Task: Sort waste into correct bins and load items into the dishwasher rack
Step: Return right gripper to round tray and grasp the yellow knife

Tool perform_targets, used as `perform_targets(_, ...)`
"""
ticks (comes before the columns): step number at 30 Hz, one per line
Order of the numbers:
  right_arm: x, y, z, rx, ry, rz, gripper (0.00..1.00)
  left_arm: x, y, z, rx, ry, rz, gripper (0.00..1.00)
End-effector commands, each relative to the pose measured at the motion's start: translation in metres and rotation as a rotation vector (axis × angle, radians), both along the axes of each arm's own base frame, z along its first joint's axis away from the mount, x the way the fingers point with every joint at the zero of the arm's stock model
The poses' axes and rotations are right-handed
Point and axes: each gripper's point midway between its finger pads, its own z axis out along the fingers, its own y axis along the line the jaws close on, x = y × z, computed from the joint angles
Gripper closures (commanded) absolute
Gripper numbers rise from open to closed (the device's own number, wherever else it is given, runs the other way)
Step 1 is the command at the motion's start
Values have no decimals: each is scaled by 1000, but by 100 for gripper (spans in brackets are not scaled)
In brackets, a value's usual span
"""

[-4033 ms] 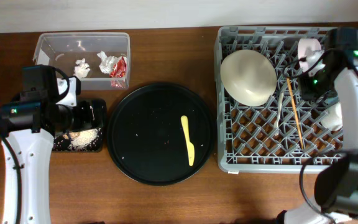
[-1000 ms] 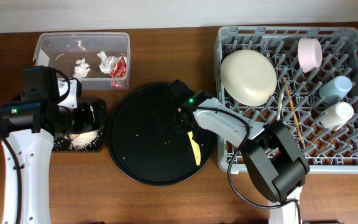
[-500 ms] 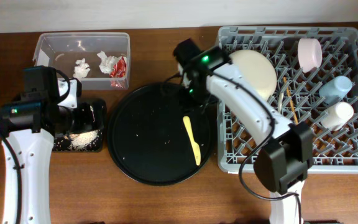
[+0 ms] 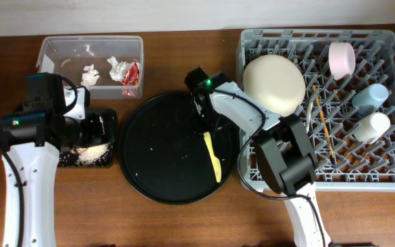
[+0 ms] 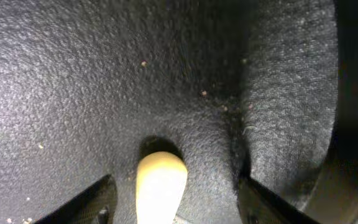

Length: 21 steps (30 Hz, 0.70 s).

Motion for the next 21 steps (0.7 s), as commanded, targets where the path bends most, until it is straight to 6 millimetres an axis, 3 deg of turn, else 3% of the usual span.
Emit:
perform_targets(1,-15,0,-22,-20,31,23,41,-1,0,2,-12,-5,11,1)
perform_targets(3,-19,9,-23,-17,22,44,53,-1,0,2,-13,-5,11,1)
perform_targets(6,-18,3,-23,-72,3,5,62,-1,0,2,-12,-5,11,1)
perform_targets(13,-30,-4,-22,-101,55,-65,66,-1,0,2,-12,-5,11,1)
perform_targets(15,-28,-2,-21,-94,44,-64,67,-1,0,2,-12,-5,11,1)
perform_targets(16,-26,-1,-20,-90,39,-64,76,-1,0,2,-12,-5,11,1)
perform_targets(21,-18,4,-9,-72,14,-65,78,-1,0,2,-12,-4,11,1)
